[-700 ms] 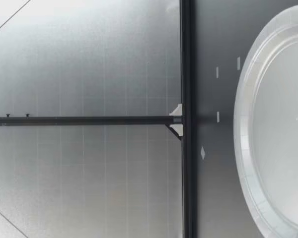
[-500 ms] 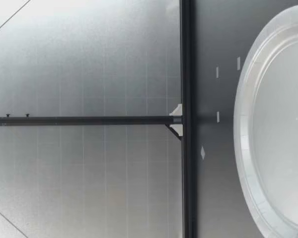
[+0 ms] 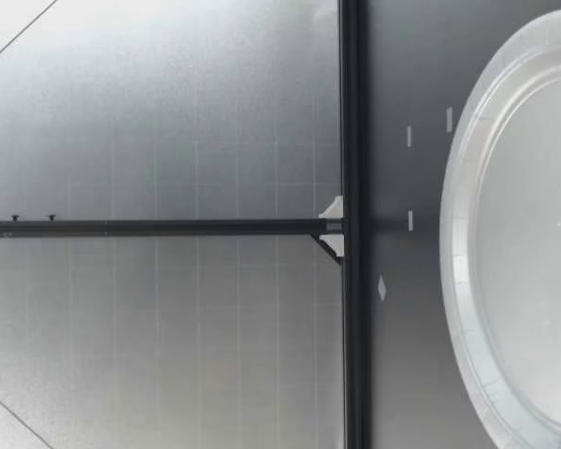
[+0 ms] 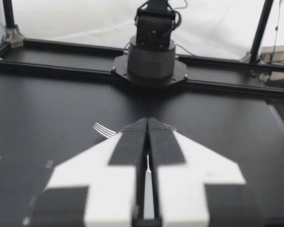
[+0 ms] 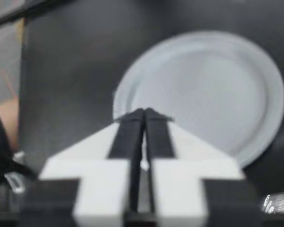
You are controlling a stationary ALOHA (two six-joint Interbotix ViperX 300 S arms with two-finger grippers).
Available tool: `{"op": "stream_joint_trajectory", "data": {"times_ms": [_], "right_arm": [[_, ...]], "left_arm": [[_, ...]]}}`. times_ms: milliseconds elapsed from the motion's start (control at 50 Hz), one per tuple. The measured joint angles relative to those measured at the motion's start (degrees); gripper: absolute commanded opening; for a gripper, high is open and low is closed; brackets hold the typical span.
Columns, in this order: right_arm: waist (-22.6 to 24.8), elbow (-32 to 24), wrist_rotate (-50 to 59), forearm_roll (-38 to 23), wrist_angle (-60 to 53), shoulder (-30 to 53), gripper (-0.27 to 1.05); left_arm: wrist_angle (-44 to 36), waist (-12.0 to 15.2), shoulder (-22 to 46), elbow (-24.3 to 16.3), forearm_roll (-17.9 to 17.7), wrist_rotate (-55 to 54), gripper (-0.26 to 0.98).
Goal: Pick up the fork and place it on the plate.
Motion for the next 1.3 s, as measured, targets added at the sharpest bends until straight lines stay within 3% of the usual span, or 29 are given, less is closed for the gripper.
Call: {"op": "stream_joint_trajectory", "data": {"times_ms": [60, 120, 260, 380, 480, 680, 900, 1300], "right_arm": [[-1.85, -0.53, 5.8, 0.26, 2.99, 1.23, 0.61], [-4.04, -0.53, 13.27, 0.44, 5.54, 2.2, 0.72], [-7.65, 1.85, 30.15, 0.53, 6.94, 2.55, 0.65], [-7.91, 5.89, 37.88, 1.05, 6.86, 3.6, 0.62], [-7.73, 8.79, 39.29, 3.6, 6.5, 5.19, 0.62], [-3.78, 8.7, 39.11, 8.53, 6.42, 15.21, 0.62], [-2.64, 4.48, 37.97, 8.26, 5.8, 27.95, 0.62], [-2.46, 1.41, 40.34, 8.09, 0.26, 39.99, 0.62]], "left_arm": [[0.0, 0.0, 0.0, 0.0, 0.0, 0.0, 0.09], [0.09, 0.0, 0.09, 0.0, 0.0, 0.09, 0.13], [0.0, 0.09, 0.0, 0.0, 0.0, 0.44, 0.25], [-0.09, 0.0, 0.09, 0.0, 0.0, 1.41, 0.28], [-0.18, 0.09, 0.09, 0.0, 0.0, 4.13, 0.28], [-0.18, 0.09, 0.0, 0.0, 0.0, 10.46, 0.28], [-0.18, 1.49, 0.0, 1.58, 0.0, 10.72, 0.28], [-0.18, 1.76, -0.26, 4.92, 0.0, 12.22, 0.28]]}}
